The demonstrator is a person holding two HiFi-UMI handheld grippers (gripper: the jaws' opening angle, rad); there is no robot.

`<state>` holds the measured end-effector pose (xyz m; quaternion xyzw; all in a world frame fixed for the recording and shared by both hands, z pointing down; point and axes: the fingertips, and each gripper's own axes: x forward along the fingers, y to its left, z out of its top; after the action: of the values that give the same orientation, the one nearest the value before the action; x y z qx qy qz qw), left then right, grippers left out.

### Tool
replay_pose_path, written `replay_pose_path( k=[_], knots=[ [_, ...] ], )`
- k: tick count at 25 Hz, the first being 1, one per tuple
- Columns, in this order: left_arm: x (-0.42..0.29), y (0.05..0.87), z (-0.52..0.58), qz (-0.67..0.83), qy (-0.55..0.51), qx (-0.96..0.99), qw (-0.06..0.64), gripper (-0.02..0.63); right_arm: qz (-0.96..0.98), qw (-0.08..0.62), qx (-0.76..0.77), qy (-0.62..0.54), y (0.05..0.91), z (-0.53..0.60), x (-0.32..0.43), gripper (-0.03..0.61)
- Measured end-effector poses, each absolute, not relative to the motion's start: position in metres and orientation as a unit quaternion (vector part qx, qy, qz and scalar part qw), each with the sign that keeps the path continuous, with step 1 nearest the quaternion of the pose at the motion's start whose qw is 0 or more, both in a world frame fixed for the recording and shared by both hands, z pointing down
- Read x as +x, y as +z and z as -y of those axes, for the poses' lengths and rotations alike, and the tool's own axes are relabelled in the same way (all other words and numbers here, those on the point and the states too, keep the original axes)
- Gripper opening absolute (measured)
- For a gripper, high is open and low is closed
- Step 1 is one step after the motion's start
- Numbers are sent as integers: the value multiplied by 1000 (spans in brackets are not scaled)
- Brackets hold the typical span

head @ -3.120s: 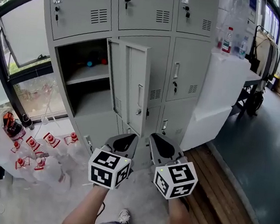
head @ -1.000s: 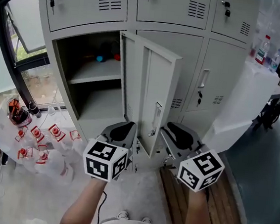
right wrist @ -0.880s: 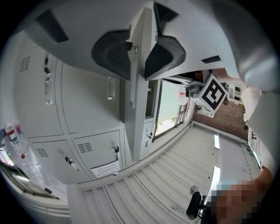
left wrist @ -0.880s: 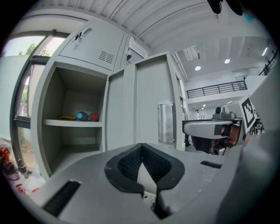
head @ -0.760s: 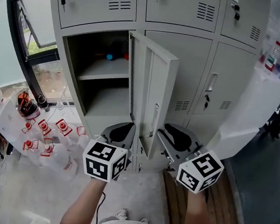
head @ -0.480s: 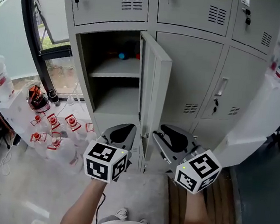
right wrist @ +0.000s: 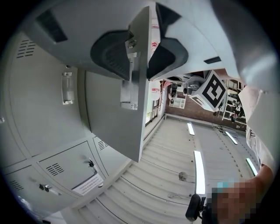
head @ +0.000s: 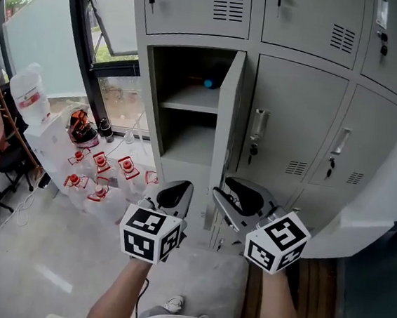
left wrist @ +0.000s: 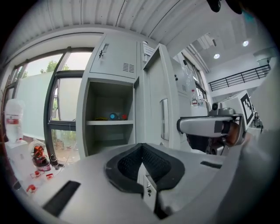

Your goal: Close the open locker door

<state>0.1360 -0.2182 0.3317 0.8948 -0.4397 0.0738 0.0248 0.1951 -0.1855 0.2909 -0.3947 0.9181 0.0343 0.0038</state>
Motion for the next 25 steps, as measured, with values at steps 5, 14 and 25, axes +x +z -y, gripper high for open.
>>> replay_pose_path(
  k=[5,14,25],
  knots=[
    [113,334,219,463,76,883,26,6,-925,6,-377,32,291,192,177,132],
    [84,334,238,471,72,879,28,6,-934,2,-357,33,291,210,144,147],
    [52,333,276,462,64,884,33,6,-931,-5,-363,42,290,237,100,114]
  ],
)
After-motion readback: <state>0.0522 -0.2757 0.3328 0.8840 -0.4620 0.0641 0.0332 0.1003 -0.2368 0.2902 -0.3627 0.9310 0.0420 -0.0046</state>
